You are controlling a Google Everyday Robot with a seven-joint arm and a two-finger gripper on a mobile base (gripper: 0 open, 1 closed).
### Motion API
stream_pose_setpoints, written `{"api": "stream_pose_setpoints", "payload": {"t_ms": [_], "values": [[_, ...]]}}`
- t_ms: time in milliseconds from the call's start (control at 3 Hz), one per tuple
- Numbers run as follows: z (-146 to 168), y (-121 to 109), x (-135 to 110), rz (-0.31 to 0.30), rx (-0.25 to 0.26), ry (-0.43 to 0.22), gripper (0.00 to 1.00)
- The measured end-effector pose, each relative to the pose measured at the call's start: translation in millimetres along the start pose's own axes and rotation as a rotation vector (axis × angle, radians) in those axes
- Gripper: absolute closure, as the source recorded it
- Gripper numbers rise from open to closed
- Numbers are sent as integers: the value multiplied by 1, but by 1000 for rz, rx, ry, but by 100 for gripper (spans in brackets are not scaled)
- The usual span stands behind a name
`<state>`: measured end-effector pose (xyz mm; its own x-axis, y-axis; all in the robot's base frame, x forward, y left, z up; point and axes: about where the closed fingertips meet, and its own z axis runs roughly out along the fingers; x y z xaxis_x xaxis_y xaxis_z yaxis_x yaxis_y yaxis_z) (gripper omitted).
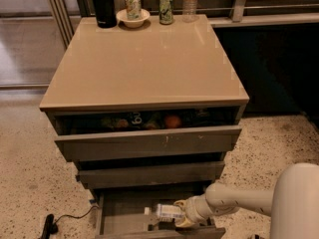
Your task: Place blue plastic bottle into bottom drawer
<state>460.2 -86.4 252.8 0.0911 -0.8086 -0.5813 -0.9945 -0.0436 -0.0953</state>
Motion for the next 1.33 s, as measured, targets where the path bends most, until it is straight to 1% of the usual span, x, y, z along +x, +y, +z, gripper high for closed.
{"api": "stream_pose_setpoints", "payload": {"t_ms": [667,1000,1333], "values": [[31,-6,11,-10,-11,-1,100],[68,-18,21,-9,-24,24,100],[78,-19,30,-3,-20,28,100]]}}
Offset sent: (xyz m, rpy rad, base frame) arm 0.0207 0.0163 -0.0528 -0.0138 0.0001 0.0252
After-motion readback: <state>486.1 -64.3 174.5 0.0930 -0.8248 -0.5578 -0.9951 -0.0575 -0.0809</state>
